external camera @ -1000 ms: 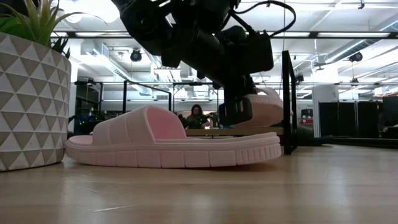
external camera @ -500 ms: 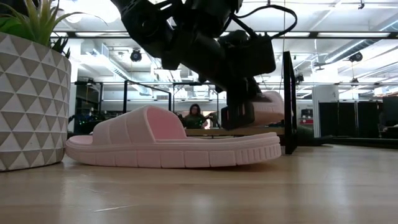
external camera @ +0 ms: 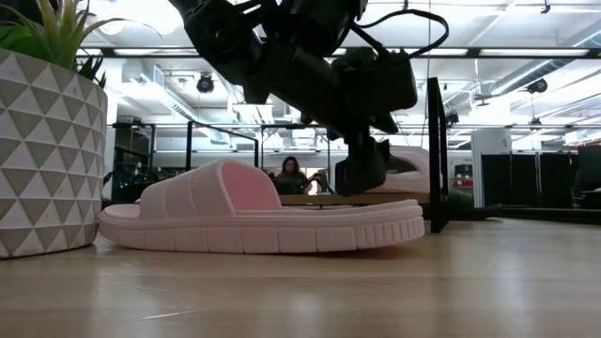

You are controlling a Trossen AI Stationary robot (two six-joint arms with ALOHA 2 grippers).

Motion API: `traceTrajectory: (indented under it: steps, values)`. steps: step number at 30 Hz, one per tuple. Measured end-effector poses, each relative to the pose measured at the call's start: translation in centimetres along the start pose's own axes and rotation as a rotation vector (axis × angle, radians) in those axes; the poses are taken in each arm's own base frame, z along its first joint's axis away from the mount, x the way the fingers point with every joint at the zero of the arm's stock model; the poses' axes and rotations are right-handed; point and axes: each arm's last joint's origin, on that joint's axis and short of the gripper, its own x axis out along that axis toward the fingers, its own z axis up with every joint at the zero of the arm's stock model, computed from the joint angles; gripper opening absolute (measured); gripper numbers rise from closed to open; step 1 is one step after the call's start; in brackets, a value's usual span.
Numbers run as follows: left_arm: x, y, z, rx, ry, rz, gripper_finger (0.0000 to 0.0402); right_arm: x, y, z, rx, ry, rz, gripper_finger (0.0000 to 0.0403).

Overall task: Pick and place slides into the shelf
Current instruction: Put the right pink slide on the shelf, then put the pink slide on the shelf

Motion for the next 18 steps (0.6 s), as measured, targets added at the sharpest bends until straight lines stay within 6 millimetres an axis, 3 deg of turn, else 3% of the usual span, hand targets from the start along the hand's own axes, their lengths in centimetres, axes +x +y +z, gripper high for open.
traceTrajectory:
  steps: [8, 18]
  values:
    - [0.1, 0.7, 0.6, 0.0, -0.002, -0.006, 0.0288, 0.0, 0.0, 0.0, 0.0, 0.0, 0.0, 0.0226]
    - [-0.4, 1.4, 1.0, 0.034, -0.04, -0.151, 0.029, 0.0, 0.0, 0.0, 0.0, 0.0, 0.0, 0.0226]
